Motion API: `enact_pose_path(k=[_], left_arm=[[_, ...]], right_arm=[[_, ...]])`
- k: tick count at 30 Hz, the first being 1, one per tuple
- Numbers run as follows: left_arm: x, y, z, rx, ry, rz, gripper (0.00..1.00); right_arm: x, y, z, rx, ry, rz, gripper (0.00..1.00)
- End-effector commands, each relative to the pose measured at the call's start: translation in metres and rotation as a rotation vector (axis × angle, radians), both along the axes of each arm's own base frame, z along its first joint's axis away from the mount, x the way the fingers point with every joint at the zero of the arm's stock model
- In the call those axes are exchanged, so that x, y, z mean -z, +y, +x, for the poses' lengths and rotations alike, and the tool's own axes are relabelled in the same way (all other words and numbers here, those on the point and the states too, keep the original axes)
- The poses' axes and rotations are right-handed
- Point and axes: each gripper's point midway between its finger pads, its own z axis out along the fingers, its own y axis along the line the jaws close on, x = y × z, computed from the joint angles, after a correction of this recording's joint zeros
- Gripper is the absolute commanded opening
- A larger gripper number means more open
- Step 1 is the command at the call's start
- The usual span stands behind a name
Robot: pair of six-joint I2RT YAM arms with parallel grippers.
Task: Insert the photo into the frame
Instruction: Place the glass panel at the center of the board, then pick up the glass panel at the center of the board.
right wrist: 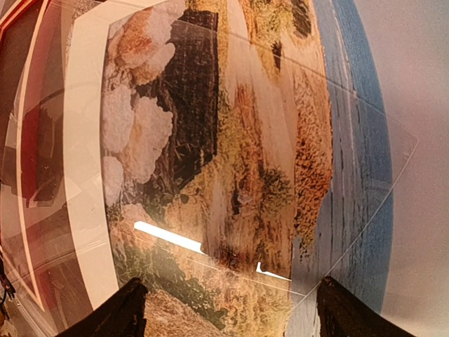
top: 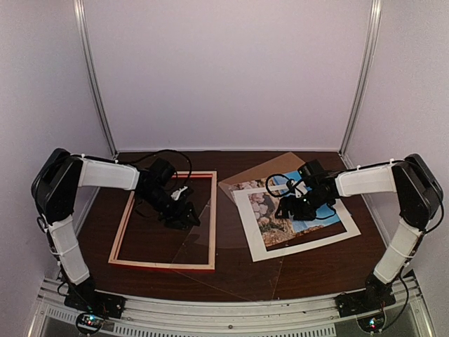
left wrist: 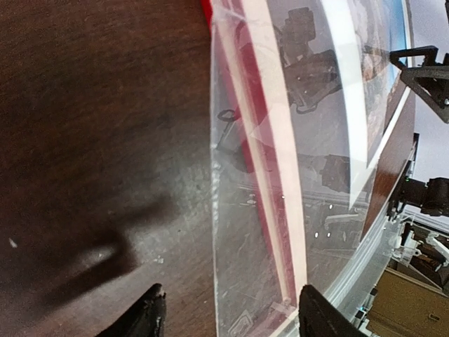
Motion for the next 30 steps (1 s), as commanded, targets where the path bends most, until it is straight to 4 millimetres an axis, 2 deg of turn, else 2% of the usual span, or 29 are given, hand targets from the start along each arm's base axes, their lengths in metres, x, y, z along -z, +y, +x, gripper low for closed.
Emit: enact_pose_path(k=[1, 7, 15, 22, 30], left_arm=[[-0.01, -0.021, 0.009, 0.055, 0.012, -0.108, 0.66], [0.0, -0.029, 0.014, 0.062, 0.057, -0.123, 0.63], [-0.002, -0.034, 0.011, 0.071, 0.083, -0.17, 0.42], [0.005, -0.037, 0.01, 0.071, 0.115, -0.185, 0.39], [0.009, -0.043, 0.011, 0.065, 0.147, -0.214, 0.31]], right_arm=[[0.005, -0.001, -0.004, -0.02, 0.013, -0.038, 0.84], [0.002, -0.001, -0.003, -0.019, 0.005, -0.036, 0.83], [0.002, -0.001, -0.003, -0.017, 0.004, -0.034, 0.83], [0.002, -0.001, -0.002, -0.014, 0.002, -0.032, 0.83], [0.002, -0.001, -0.002, -0.014, 0.002, -0.033, 0.83]])
